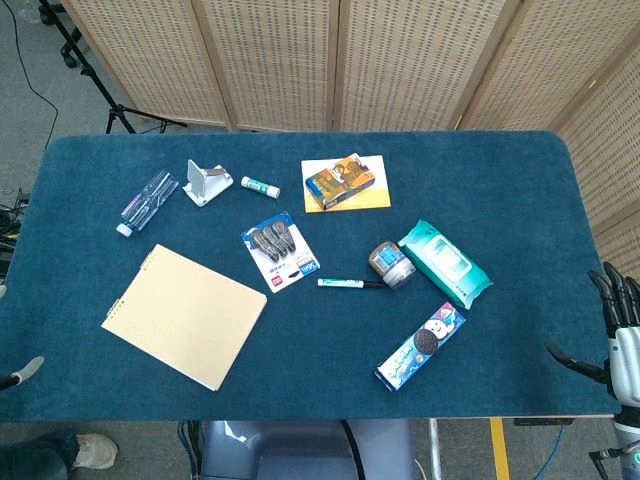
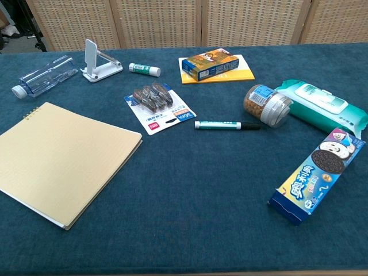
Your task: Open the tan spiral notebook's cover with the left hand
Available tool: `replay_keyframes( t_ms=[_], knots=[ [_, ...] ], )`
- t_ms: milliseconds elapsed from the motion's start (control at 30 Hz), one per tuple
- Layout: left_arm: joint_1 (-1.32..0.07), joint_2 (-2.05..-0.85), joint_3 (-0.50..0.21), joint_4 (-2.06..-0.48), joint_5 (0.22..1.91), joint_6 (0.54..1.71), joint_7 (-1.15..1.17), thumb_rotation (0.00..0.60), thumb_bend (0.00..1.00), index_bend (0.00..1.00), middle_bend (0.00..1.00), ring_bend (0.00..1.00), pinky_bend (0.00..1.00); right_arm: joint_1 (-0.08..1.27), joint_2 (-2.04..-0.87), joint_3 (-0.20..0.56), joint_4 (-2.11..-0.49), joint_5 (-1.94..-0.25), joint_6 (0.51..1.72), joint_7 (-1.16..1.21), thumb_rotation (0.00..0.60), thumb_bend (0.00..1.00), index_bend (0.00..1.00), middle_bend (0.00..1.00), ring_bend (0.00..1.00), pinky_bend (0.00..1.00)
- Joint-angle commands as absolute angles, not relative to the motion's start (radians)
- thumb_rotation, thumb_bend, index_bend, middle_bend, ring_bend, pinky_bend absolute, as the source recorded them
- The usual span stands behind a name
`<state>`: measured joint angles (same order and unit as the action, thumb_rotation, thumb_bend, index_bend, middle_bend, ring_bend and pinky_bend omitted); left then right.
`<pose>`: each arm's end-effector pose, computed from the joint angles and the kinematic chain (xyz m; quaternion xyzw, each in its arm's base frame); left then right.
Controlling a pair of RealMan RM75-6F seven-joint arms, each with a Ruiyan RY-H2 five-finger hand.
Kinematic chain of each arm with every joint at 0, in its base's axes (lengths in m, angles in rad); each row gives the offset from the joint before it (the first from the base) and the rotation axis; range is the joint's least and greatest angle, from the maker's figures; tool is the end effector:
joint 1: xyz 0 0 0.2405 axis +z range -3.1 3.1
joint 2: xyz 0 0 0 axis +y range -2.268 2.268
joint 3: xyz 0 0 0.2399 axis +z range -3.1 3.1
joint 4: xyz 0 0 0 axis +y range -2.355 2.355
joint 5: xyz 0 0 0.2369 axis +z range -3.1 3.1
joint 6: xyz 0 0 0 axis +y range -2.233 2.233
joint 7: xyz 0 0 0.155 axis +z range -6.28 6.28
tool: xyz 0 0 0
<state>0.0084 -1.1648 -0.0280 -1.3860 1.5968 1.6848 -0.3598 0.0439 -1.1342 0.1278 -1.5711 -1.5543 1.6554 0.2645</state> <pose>-0.3388 0.1571 0.1550 -0.5428 -0.3906 -0.4857 0.5630 -0.2969 -0.1949 0.1597 0.5094 -0.3762 0.5308 0.5633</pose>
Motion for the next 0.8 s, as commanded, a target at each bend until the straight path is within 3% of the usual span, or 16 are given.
replay_keyframes(
  t_ms=[33, 467, 800],
  knots=[
    [0.008, -1.165, -0.028, -1.386, 1.596, 1.683, -0.359, 0.600, 0.00, 0.00, 0.00, 0.00, 0.00, 0.045, -1.132, 0.126, -1.571, -1.553, 1.650, 0.268, 0.600, 0.00, 0.03, 0.00, 0.00, 0.00],
    [-0.009, -1.179, -0.011, -1.379, 1.636, 1.668, -0.326, 0.600, 0.00, 0.00, 0.00, 0.00, 0.00, 0.042, -1.125, 0.128, -1.575, -1.544, 1.645, 0.276, 0.600, 0.00, 0.03, 0.00, 0.00, 0.00],
    [-0.088, -1.278, 0.088, -1.359, 1.821, 1.561, -0.188, 0.600, 0.00, 0.00, 0.00, 0.00, 0.00, 0.035, -1.110, 0.137, -1.579, -1.522, 1.643, 0.310, 0.600, 0.00, 0.03, 0.00, 0.00, 0.00]
  ],
)
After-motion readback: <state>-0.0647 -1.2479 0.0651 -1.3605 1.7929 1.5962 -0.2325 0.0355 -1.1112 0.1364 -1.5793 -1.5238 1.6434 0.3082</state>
